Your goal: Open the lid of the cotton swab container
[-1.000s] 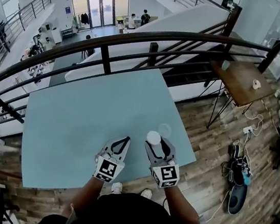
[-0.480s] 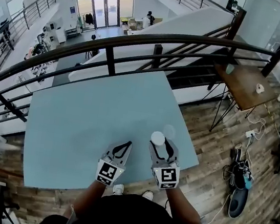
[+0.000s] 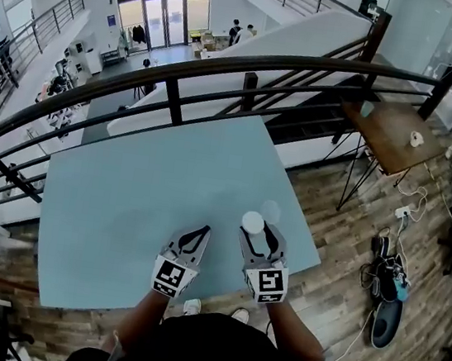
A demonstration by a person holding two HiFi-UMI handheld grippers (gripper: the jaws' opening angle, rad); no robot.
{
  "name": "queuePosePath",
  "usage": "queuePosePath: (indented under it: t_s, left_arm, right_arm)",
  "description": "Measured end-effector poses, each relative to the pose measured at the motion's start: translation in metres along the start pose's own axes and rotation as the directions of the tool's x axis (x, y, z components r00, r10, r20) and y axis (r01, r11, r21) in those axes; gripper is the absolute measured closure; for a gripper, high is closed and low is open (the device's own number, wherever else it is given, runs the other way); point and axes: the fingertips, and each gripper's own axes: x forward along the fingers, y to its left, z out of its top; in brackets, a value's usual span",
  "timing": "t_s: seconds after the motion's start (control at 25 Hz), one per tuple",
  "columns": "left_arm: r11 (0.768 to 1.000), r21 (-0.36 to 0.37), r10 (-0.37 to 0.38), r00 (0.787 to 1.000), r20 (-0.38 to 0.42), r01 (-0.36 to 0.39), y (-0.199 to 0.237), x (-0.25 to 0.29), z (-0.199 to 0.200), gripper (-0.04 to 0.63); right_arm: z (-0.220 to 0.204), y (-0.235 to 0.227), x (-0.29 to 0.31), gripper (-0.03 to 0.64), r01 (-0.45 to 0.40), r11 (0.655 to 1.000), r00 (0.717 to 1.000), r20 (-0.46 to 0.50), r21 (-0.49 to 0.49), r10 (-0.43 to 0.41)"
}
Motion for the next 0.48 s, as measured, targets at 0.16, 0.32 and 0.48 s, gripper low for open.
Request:
queuePosePath:
  t_s: [0.16,0.32,0.48]
  left_arm:
    - [1.000,0.003,0.006,1.000,0.003,-0.006,0.0029,0.0015,0.0009,0.581]
    - [1.000,0.007,0.001,1.000,0.002,-0.001,0.0028,0.0007,0.0008,0.581]
    - [1.000,0.005,0.003,1.000,0.008,-0.003,0.0033,0.0001,-0.0003,0.581]
  right_arm:
    - [0.0000,0.0002,0.0003,0.387,-0.002,1.000,1.000,-0.004,0.006,0.002]
    - [-0.0013,0.0009,0.0000,0.387,-0.002,1.000,1.000,-0.001,0.009,0.002]
    - [-0.0027,0.0009,-0.0015,0.387,-0.002,1.000,1.000,0.008,0.023,0.002]
